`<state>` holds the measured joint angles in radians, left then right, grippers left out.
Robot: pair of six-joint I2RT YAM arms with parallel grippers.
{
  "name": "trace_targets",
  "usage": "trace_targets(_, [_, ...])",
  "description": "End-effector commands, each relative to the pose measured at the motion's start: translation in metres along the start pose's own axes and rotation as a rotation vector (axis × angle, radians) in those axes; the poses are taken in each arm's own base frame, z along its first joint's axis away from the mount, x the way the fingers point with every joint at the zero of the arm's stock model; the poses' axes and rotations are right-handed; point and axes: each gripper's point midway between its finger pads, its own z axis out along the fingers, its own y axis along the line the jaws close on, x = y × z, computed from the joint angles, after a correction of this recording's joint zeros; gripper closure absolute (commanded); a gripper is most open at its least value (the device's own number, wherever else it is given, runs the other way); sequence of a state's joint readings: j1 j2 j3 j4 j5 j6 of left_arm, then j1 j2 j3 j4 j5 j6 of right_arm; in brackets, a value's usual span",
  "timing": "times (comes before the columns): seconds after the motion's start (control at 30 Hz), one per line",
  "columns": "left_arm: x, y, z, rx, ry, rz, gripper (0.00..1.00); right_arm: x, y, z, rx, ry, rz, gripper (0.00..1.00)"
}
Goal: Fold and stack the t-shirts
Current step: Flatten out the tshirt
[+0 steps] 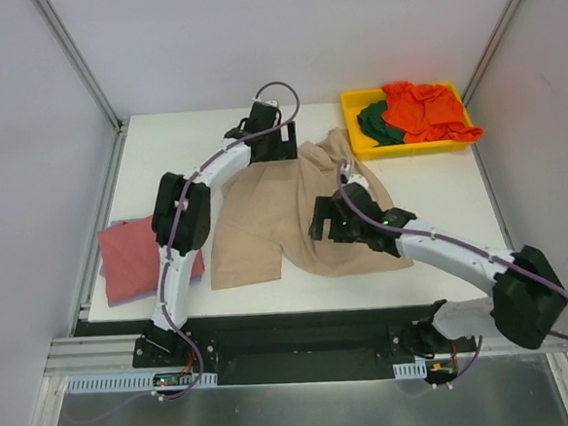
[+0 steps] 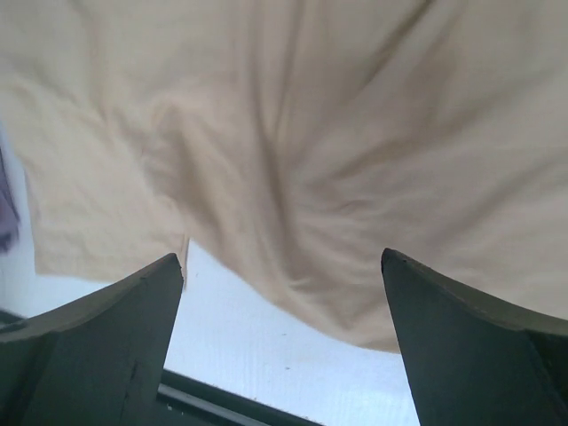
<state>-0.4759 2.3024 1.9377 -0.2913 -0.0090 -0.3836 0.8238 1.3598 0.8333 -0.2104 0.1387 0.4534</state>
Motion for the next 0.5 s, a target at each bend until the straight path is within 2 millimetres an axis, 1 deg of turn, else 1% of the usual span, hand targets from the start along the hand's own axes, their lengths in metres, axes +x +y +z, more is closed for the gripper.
trace_targets(0.0, [-0.043,-0.021,-0.111,0.092,-0.117,0.052,0.01,-0.027,-0.057,-0.037,0.147,-0.107,0.061,0.04])
trace_targets(0.03, [-0.024,-0.015,-0.126,0.084,-0.096,0.048,0.01,-0.026,-0.069,-0.044,0.171,-0.119,0.090,0.04])
trace_targets(0.1, [0.002,-0.005,-0.160,0.066,-0.093,0.046,0.01,-0.018,-0.095,-0.057,0.240,-0.142,0.153,0.04])
trace_targets(0.13, [0.020,0.002,-0.176,0.047,-0.096,0.038,0.01,-0.015,-0.104,-0.065,0.258,-0.163,0.180,0.04])
trace_targets(0.17, [0.044,0.011,-0.184,0.023,-0.082,0.025,0.01,-0.009,-0.113,-0.069,0.278,-0.174,0.198,0.04])
trace_targets(0.2, [0.061,0.013,-0.199,0.025,-0.087,0.000,0.01,-0.004,-0.120,-0.074,0.281,-0.192,0.219,0.04])
trace_targets(0.23, [0.087,0.019,-0.208,0.026,-0.066,-0.018,0.01,-0.002,-0.123,-0.078,0.270,-0.211,0.234,0.04])
trace_targets(0.27, [0.108,0.023,-0.215,0.017,-0.051,-0.039,0.01,0.002,-0.127,-0.080,0.265,-0.223,0.250,0.04])
trace_targets(0.3, [0.132,0.032,-0.221,-0.007,-0.041,-0.080,0.01,0.006,-0.130,-0.083,0.256,-0.235,0.265,0.04])
trace_targets(0.37, [0.177,0.043,-0.229,-0.030,-0.015,-0.163,0.01,0.009,-0.135,-0.088,0.251,-0.265,0.282,0.04])
trace_targets(0.4, [0.196,0.049,-0.230,-0.038,0.002,-0.193,0.01,0.009,-0.138,-0.091,0.251,-0.286,0.296,0.04])
trace_targets(0.43, [0.208,0.053,-0.235,-0.037,0.007,-0.203,0.01,0.012,-0.141,-0.092,0.254,-0.291,0.298,0.04])
trace_targets(0.47, [0.221,0.061,-0.240,-0.056,0.015,-0.226,0.01,0.013,-0.143,-0.093,0.254,-0.297,0.301,0.04])
